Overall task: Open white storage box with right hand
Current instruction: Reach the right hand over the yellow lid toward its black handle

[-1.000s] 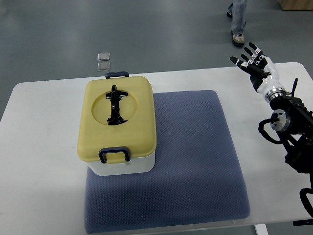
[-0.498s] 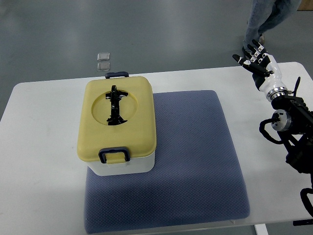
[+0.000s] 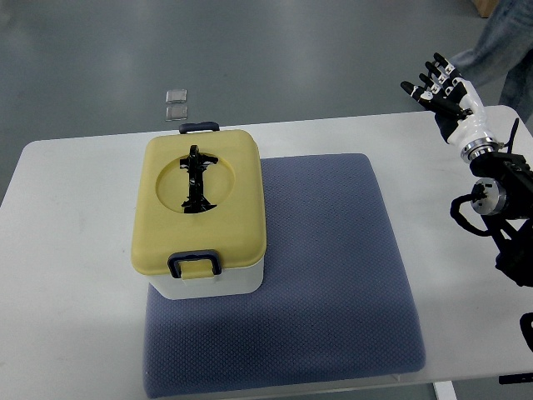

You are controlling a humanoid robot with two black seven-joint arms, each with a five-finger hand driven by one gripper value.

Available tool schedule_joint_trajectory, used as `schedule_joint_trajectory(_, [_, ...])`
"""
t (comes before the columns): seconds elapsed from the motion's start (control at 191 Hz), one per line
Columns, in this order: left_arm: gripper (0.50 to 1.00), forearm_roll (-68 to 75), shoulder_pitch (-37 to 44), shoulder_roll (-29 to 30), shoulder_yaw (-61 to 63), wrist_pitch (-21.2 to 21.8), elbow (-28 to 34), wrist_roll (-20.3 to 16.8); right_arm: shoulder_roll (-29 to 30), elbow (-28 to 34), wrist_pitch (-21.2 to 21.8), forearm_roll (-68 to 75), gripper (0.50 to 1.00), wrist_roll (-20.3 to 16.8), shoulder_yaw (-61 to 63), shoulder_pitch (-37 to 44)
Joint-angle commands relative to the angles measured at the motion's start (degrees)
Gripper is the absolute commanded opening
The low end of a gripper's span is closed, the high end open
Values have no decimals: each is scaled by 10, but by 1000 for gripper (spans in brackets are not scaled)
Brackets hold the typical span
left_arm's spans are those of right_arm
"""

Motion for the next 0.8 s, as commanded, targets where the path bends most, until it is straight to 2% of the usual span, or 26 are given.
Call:
schedule_joint_trajectory(0.0, [1000, 0, 0, 0, 0, 0, 0, 0, -22, 2, 47, -5, 944, 0, -2, 26])
schedule_joint_trajectory(0.162, [1000, 0, 0, 0, 0, 0, 0, 0, -87, 3, 106, -8, 944, 9, -92, 97])
schedule_joint_trajectory(0.34, [1000, 0, 0, 0, 0, 0, 0, 0, -154, 28, 166, -10, 944, 72, -256, 195])
schedule_joint_trajectory(0.529, [1000, 0, 0, 0, 0, 0, 0, 0, -164, 61, 203, -35, 944, 121, -399, 297])
schedule_joint_trajectory(0.676, [1000, 0, 0, 0, 0, 0, 0, 0, -156, 91, 205, -124, 944, 151, -450, 338])
schedule_joint_trajectory(0.796, [1000, 0, 0, 0, 0, 0, 0, 0, -148, 116, 204, -203, 944, 160, -457, 354])
